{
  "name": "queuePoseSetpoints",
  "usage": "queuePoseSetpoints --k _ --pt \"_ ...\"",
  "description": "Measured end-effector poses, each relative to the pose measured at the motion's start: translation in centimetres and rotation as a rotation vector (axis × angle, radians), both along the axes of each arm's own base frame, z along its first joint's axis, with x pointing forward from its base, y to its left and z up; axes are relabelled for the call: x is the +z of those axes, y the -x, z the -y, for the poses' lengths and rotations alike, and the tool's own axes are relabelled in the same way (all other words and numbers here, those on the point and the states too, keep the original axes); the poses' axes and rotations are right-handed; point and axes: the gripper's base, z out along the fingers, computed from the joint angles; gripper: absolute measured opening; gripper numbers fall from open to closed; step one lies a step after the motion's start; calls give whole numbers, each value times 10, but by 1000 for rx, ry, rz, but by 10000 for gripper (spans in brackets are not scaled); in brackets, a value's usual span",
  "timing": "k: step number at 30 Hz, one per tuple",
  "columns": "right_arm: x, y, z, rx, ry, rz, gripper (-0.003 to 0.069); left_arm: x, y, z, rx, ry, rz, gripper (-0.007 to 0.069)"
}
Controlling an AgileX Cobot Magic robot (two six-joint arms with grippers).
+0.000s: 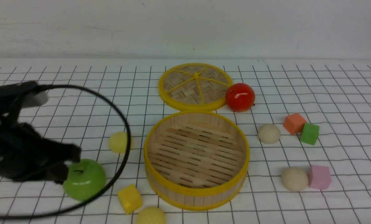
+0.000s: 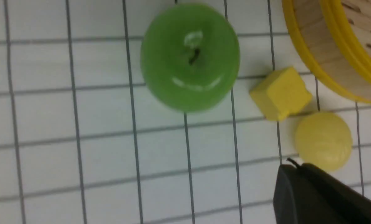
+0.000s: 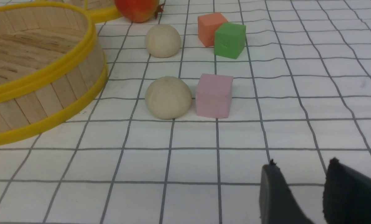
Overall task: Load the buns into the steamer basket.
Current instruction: Use the left arm to grab a steamed stuffed bun
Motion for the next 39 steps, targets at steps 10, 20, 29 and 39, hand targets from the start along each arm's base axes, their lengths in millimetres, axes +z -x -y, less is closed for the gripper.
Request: queuePoseSetpoints --k 10,20,29,39 --pt "0 0 0 0 0 0 239 -13 -87 65 -158 -140 -38 -13" --pt "0 0 0 0 0 1 239 -59 -157 79 -158 -303 -170 97" --pt "0 0 0 0 0 1 239 -61 -176 59 -92 -262 -144 323" --pt "0 0 0 0 0 1 239 -76 -189 61 -104 -242 -83 337"
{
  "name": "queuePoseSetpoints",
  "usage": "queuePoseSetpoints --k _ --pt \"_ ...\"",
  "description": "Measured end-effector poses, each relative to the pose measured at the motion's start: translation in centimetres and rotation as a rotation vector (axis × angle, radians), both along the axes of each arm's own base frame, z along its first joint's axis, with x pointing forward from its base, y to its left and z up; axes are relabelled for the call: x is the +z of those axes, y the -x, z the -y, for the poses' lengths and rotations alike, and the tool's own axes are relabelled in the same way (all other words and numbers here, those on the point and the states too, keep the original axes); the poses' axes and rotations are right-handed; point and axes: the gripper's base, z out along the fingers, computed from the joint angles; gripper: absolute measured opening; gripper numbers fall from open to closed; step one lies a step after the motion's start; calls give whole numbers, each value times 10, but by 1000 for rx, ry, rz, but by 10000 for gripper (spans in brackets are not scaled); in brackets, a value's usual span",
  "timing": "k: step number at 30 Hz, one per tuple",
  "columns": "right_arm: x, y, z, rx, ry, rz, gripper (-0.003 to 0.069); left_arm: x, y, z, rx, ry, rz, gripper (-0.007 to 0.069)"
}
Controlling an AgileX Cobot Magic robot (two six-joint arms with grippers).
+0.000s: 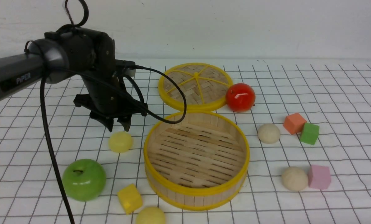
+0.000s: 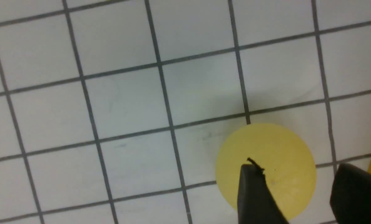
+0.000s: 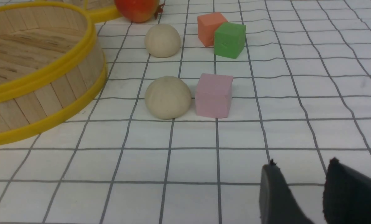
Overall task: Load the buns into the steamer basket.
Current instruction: Use the left arm to grab a steamed stuffed bun, then use the left arm to put the steamed stuffed bun into the steamer
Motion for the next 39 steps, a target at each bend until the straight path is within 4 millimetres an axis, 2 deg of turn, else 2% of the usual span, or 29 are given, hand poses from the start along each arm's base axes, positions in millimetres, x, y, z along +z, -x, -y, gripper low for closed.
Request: queuePoseSetpoints --k 10,15,20,23,24,25,28,32,36,39 --pt "0 0 0 0 0 0 241 -24 -5 0 -5 -28 -42 330" --pt "0 0 0 0 0 0 241 -27 -6 1 -6 -30 -47 300" --pt "0 0 0 0 0 0 241 -27 -7 1 -8 -28 -31 221" --pt "0 0 0 0 0 0 241 -27 -7 1 -8 -29 -32 103" --pt "0 0 0 0 0 0 241 -27 -7 1 -8 -29 -32 94" --pt "0 0 0 0 0 0 241 -27 -7 0 -8 -31 -35 24" --pt "0 0 0 0 0 0 241 -26 -6 0 -7 -34 -44 -13" --pt "0 0 0 0 0 0 241 -14 0 2 -12 -35 -43 -13" --pt "0 0 0 0 0 0 241 40 24 23 -74 -11 46 -13" --pt "0 0 0 0 0 0 241 64 40 41 -126 10 90 -13"
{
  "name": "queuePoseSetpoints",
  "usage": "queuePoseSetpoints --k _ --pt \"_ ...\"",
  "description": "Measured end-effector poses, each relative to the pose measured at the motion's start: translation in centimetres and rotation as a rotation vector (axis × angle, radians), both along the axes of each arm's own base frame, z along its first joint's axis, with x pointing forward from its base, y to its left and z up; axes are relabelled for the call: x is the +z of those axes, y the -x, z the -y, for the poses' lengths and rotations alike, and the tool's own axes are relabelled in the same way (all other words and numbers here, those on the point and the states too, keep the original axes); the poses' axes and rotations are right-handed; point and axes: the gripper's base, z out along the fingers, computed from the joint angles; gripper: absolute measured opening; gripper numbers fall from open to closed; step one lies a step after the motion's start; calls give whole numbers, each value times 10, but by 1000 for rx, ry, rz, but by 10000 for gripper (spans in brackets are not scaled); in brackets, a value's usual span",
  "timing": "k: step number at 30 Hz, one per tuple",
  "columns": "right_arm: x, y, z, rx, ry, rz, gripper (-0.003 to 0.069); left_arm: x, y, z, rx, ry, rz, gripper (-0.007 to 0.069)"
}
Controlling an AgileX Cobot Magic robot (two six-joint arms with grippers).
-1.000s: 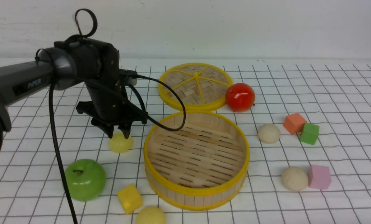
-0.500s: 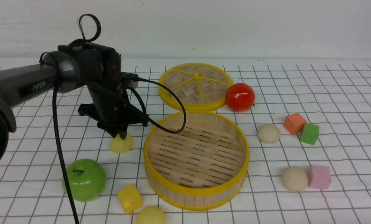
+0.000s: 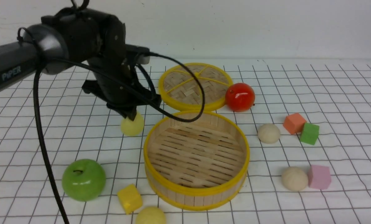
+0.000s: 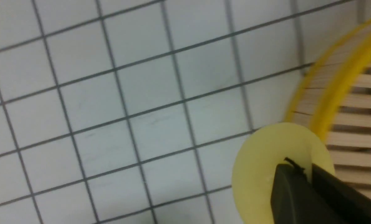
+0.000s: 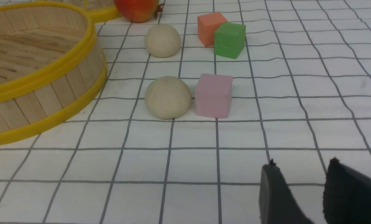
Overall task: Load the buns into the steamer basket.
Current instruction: Use the left arm to put the steamed stuffed bun into the steamer
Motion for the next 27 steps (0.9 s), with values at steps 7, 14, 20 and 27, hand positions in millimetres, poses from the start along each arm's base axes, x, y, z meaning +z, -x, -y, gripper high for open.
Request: queuePoseSetpoints --k 7,14,20,27 --pt "0 0 0 0 0 0 241 -2 13 30 -75 8 -5 -13" --pt "0 0 0 0 0 0 241 -36 -3 44 -91 13 6 11" --pt "0 0 0 0 0 0 241 -52 -9 47 -92 15 -4 147" --pt "0 0 0 0 0 0 241 -52 -9 48 -90 24 2 318"
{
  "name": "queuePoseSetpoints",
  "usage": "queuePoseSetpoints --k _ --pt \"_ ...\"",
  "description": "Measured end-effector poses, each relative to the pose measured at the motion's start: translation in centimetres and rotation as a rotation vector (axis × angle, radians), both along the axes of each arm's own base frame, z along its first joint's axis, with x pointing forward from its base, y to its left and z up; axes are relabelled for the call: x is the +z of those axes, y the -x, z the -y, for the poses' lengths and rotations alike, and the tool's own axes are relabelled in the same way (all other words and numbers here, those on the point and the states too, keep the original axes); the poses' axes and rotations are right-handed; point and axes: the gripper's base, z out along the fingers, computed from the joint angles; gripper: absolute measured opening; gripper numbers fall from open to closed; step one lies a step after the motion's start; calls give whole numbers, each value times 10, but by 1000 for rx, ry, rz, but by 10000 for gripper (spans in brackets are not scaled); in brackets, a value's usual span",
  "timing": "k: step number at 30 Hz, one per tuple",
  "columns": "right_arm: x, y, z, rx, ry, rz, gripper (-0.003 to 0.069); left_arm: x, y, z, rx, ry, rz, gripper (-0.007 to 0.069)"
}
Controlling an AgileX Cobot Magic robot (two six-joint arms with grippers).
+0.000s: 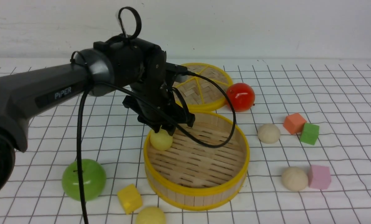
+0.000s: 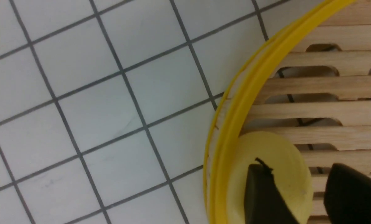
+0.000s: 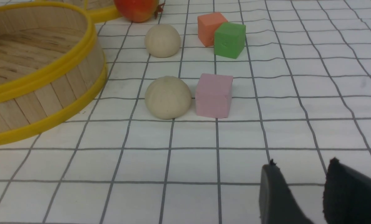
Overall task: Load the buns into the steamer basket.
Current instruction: Use the left arm to put the steamed stuffed bun into the steamer, then use the left arm to grab a steamed stuffed bun
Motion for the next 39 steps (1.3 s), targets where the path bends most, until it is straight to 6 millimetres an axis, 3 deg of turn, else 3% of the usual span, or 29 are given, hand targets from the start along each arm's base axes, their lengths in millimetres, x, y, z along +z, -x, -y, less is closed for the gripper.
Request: queuePoseSetpoints --k 5,11,13,15,16,18,23,24,26,30,33,39 --pt "0 0 0 0 0 0 241 3 3 0 8 13 -26 381" --pt "0 0 0 0 0 0 241 45 20 -8 11 40 2 337" --pt "0 0 0 0 0 0 241 77 37 -17 13 50 16 227" --pt "0 0 0 0 0 0 241 87 45 -21 14 52 11 179" --pt "0 0 0 0 0 0 241 100 60 -28 16 56 -8 106" --pt "0 0 0 0 0 0 241 103 77 -34 12 59 -43 14" --pt "0 0 0 0 0 0 241 74 132 -31 -62 38 -138 -13" --pt "0 0 0 0 0 0 241 57 149 -25 -105 24 -166 -13" --pt "0 0 0 0 0 0 241 39 160 -18 -145 13 -180 -13" --pt "0 0 0 0 0 0 241 11 161 -13 -159 -20 -209 45" --pt "0 0 0 0 0 0 241 -5 152 -8 -166 -44 -197 161" --pt "0 0 0 0 0 0 241 -23 143 -5 -166 -86 -189 302"
